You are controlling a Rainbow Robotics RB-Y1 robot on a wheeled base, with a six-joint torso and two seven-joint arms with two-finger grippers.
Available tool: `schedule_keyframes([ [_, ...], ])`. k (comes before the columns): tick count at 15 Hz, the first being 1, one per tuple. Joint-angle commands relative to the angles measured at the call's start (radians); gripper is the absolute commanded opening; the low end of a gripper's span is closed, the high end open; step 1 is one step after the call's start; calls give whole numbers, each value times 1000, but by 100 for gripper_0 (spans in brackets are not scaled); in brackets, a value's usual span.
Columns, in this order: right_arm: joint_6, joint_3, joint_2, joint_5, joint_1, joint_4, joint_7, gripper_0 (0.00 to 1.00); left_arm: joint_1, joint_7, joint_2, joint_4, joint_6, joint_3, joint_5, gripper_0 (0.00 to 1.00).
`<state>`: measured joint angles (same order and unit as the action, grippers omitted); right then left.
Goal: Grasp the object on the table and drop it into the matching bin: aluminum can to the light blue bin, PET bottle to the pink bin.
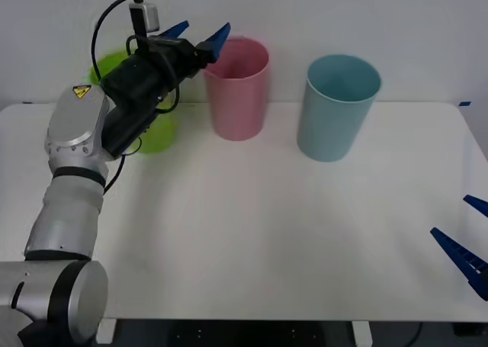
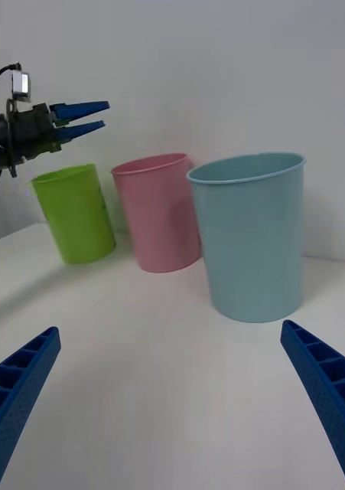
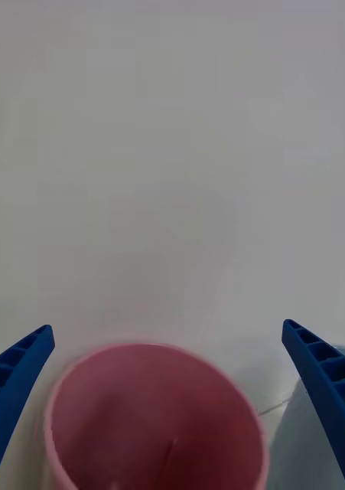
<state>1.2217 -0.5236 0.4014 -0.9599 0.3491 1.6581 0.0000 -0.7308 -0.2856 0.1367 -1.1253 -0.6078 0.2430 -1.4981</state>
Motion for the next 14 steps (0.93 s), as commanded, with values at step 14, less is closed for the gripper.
schedule_keyframes([
  [14, 0, 0, 0, 0, 0, 0, 0, 100, 525, -7, 247, -470, -322, 122, 268, 100],
])
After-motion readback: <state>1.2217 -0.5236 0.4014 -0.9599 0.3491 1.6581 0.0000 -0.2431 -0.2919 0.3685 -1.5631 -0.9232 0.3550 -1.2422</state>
